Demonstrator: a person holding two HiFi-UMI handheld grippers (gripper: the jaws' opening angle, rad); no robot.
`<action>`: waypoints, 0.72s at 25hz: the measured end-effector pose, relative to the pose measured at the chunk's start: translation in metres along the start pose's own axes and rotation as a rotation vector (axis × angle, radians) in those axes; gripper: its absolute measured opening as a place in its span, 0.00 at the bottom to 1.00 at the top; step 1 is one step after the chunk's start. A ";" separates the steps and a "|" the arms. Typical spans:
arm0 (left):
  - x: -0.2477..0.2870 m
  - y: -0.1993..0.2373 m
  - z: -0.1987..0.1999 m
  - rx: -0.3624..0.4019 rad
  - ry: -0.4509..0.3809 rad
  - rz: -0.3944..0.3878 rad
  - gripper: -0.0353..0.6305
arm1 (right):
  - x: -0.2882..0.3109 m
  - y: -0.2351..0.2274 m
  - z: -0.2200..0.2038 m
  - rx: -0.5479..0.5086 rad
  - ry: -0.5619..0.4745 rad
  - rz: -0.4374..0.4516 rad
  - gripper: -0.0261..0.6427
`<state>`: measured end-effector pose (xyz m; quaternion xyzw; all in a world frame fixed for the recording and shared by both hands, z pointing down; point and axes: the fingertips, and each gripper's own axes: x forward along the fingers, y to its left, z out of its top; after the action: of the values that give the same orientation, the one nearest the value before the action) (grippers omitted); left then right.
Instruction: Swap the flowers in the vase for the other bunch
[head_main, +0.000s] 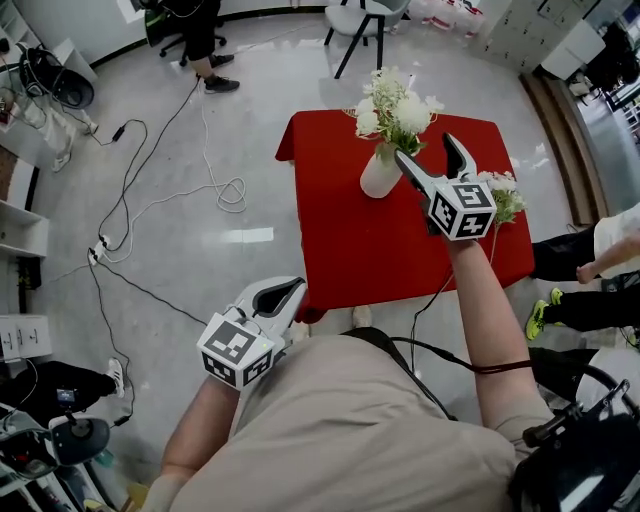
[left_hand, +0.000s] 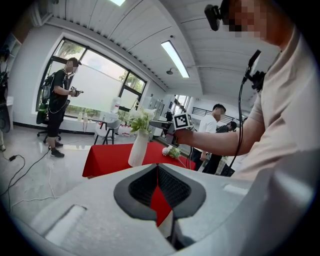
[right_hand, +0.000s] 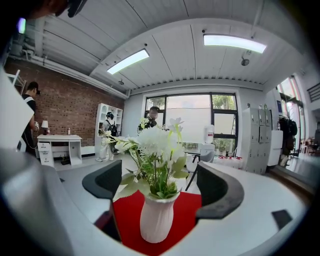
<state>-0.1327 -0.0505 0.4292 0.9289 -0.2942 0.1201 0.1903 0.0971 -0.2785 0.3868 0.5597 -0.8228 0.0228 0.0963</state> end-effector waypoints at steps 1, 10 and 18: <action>0.000 0.000 0.000 0.003 0.003 -0.008 0.06 | -0.005 0.001 -0.001 0.004 0.001 -0.006 0.73; -0.002 -0.003 -0.005 0.026 0.022 -0.076 0.06 | -0.061 0.031 -0.038 0.034 0.054 -0.044 0.70; -0.005 -0.016 -0.009 0.041 0.042 -0.150 0.06 | -0.118 0.079 -0.074 0.103 0.098 -0.070 0.20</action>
<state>-0.1281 -0.0326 0.4313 0.9493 -0.2174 0.1309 0.1859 0.0760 -0.1301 0.4432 0.5905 -0.7947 0.0892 0.1082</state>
